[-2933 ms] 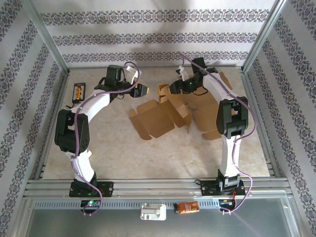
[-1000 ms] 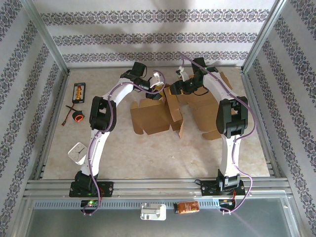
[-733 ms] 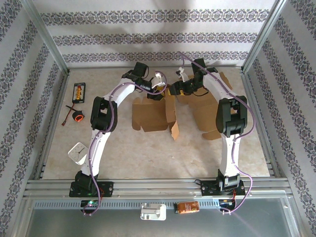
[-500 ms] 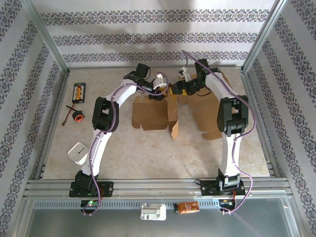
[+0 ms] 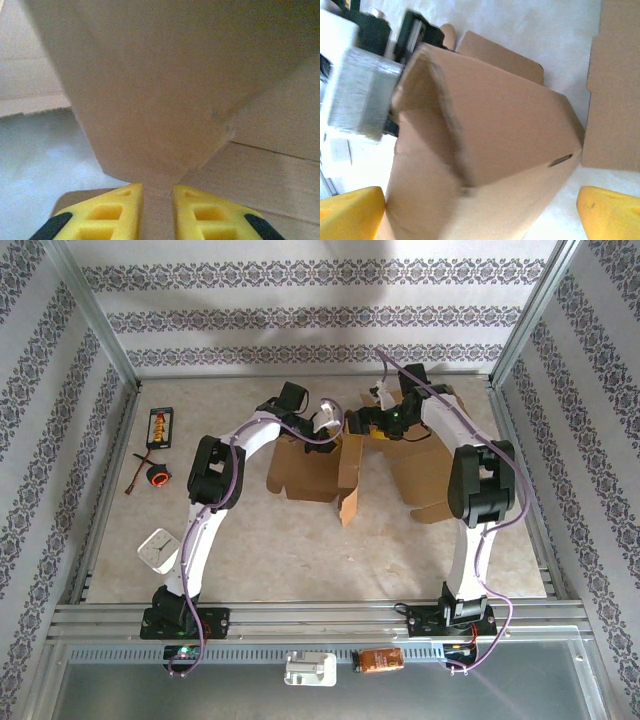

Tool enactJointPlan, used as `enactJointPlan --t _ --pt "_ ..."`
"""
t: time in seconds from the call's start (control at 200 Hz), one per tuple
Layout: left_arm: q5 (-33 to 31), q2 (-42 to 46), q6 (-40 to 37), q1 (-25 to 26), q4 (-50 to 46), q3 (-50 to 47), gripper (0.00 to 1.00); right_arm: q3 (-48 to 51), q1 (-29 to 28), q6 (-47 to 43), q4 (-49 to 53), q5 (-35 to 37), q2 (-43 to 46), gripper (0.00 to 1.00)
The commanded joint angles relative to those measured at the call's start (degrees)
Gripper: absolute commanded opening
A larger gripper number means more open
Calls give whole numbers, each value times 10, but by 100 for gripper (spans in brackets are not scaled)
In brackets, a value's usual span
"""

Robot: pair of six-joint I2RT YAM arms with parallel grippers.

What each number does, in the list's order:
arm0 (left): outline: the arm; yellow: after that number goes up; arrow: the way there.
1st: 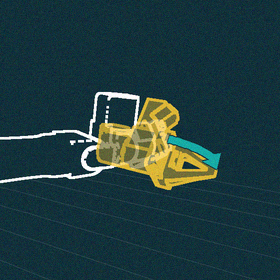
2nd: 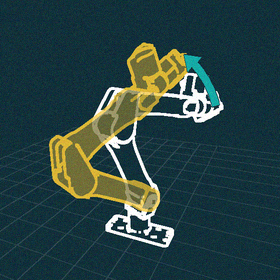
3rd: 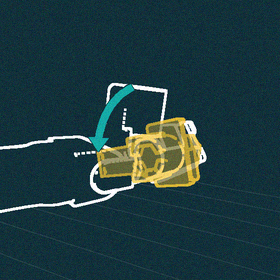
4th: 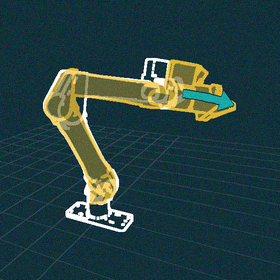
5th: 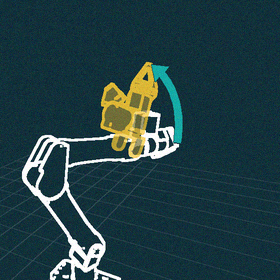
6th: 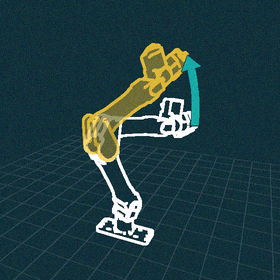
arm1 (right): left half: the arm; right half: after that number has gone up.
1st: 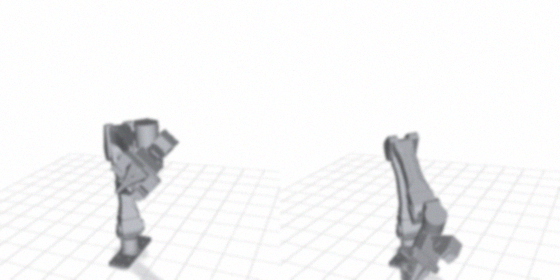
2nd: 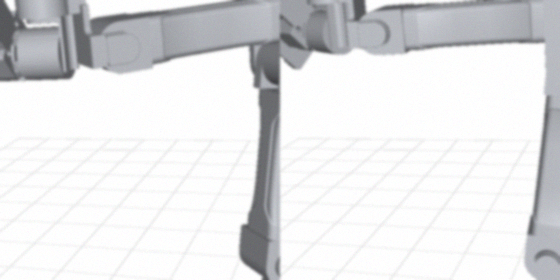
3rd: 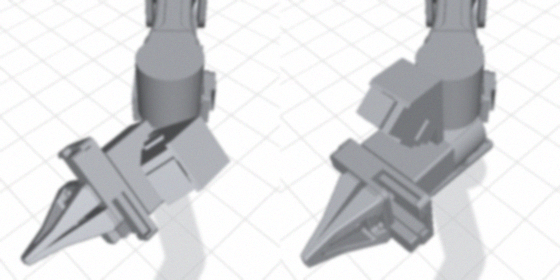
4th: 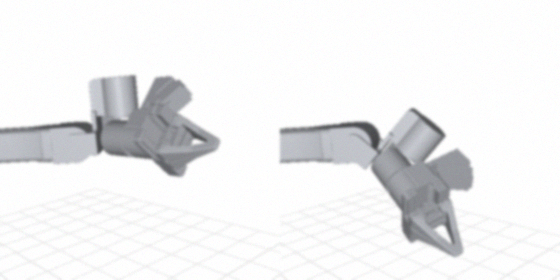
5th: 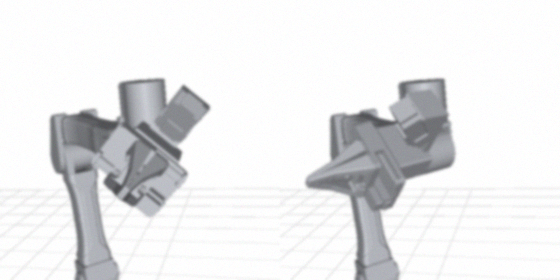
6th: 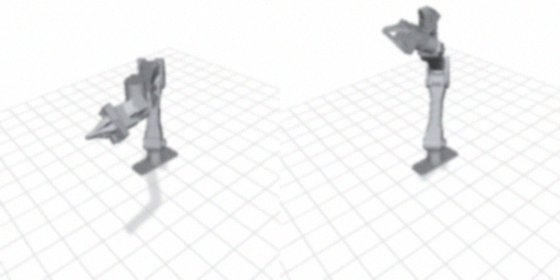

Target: Fold the paper box

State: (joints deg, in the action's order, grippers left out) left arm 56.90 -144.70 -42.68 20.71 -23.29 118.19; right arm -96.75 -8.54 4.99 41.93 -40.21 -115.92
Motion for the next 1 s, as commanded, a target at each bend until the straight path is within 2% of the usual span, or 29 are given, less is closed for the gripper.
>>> enactJointPlan --t 0.0,0.15,0.225,0.365,0.43,0.515,0.58,0.69,0.759,0.994 --pt "0 58 39 10 95 -39 19 34 -12 70 -32 61 50 98" --pt "-14 86 81 10 172 -96 13 66 -28 125 -21 157 91 98" --pt "-20 103 101 10 216 -134 11 83 -48 135 -9 238 112 98" --pt "-37 127 126 12 270 -185 10 101 -79 137 0 303 128 98" --pt "-42 132 133 11 284 -200 10 104 -82 137 -5 300 122 98" --pt "-48 142 152 11 312 -225 10 105 -78 133 -14 263 113 95" --pt "-62 155 173 12 337 -250 10 97 -79 127 -2 278 106 94" --pt "-89 183 218 11 403 -304 10 90 -82 107 16 334 104 81" --pt "-101 202 243 11 440 -338 10 84 -84 82 25 363 103 70" --pt "-176 275 309 12 494 -426 13 33 -112 4 99 481 93 51"
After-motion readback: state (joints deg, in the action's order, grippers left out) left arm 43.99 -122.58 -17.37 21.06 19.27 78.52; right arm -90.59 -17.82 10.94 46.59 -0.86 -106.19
